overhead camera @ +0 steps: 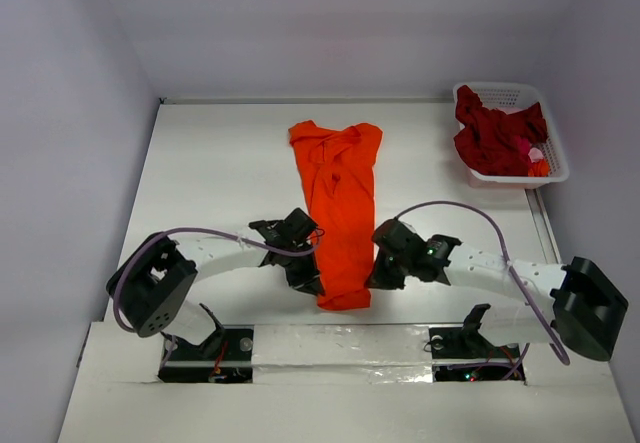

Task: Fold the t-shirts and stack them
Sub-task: Fold the folded rectangular tshirt in 1/3 of the way

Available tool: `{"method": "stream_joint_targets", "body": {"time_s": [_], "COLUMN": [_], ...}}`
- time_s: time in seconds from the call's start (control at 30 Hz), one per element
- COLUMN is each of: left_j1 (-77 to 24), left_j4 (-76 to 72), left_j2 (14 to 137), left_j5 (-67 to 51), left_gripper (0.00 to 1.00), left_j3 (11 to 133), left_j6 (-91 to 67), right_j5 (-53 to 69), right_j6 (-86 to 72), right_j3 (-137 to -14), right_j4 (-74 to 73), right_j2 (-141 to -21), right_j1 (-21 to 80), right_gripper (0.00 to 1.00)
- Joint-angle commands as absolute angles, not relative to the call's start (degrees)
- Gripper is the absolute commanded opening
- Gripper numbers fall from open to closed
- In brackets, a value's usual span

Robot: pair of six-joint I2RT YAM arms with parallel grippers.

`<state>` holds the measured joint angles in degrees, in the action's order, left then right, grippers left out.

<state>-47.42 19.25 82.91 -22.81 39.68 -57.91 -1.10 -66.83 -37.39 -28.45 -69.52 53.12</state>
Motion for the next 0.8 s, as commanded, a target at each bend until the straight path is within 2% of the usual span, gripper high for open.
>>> {"method": "stream_joint_targets", "body": {"time_s": [0.0,0.27,0.77], "left_j1": [-45.97,-39.91,-32.17], "left_j4": [22.06,24.52,29.27], "left_j2": [83.93,84.72,92.72], "left_j5": [-21.62,-21.89,-22.41], "left_gripper": [0.00,0.00,0.00], "left_j3": [42.27,45.43,57.38], "left_j6": [-55.64,-51.33,-44.04], "right_j5": [-2.73,-1.41,-0.53], "right_j6": [-65.22,-61.53,-51.51], "right_j3": [-39.73,-40.87,-53.43], "right_j4": [-30.41,-30.23,-33.49], "right_j2": [-70.66,-71.28,-80.24], "right_j1": [51.95,46.86,39.65], "right_gripper": [0.00,0.00,0.00]}}
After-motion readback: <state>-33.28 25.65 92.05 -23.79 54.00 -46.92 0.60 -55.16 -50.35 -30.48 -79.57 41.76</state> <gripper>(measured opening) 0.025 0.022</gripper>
